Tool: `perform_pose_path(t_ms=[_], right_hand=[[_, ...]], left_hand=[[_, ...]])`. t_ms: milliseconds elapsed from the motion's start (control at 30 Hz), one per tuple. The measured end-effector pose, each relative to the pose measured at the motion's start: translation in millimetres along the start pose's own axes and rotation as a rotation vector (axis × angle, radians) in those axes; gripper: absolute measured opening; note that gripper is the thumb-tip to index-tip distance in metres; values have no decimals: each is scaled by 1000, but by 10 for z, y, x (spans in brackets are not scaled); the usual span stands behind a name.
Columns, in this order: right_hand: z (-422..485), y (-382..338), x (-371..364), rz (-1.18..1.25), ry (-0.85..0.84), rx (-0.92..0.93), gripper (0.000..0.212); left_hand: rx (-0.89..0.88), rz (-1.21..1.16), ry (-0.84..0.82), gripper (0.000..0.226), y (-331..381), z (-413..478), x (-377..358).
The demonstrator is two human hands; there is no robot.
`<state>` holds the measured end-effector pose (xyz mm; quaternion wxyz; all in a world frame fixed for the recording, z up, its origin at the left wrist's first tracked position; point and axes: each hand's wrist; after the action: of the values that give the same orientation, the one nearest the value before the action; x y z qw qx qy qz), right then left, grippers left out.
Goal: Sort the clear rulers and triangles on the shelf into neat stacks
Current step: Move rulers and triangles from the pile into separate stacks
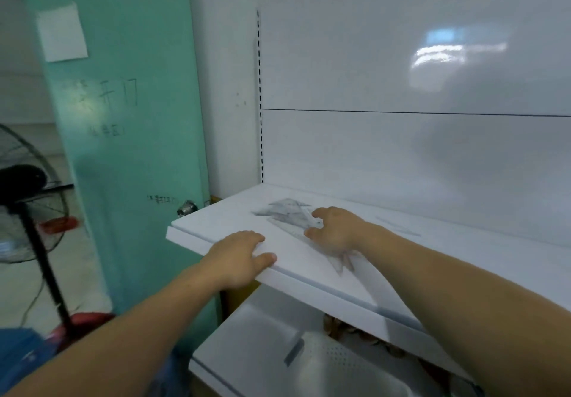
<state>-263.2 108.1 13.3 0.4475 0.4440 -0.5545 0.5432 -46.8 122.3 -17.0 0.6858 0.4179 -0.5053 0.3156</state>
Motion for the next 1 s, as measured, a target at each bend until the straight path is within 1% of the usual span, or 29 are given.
perform_pose_path(t_ms=[200,333,367,467,567,633,700,767,833,900,1000], right_hand=[[881,-75,-106,34,3,12,65],[1318,-152,-143,-10,-37,0,81],[1398,-174,-140,-17,-40,9,79],[1558,-220,-98,38,-53,54,64],[1598,-242,-54,166,-67,45,60],[1596,-240,-39,204,-57,16,68],[1573,-222,-34,175,-17,-38,81],[1510,-202,-45,115,-11,-142,92],[1404,-200,-56,84,-28,-257,93],[1301,-230,-70,84,-7,-301,80],[1172,-318,-126,120,86,-310,59]], left_hand=[[32,9,-62,63,-304,633,28],[35,-12,-78,71,-485,1046,23],[25,-15,-66,72,-524,1136,17],[3,-4,-49,72,-615,1375,3],[-34,74,-65,60,-712,1547,16],[-86,12,-21,47,-817,1639,25],[-152,-50,35,34,-914,1708,19],[-215,-102,71,23,-968,1744,0],[-271,-140,88,18,-996,1767,-13],[-301,-172,62,27,-1017,1790,-13],[-272,-211,-37,55,-1025,1849,-12]])
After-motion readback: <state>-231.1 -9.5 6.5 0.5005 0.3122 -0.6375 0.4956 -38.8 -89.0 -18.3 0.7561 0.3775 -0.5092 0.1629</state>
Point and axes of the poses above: each hand's wrist, its own z-axis towards the middle knuckle, its own x-axis out of the back of the hand, y = z × x, and after that the axes turned 6 degrees about -x, right-handed
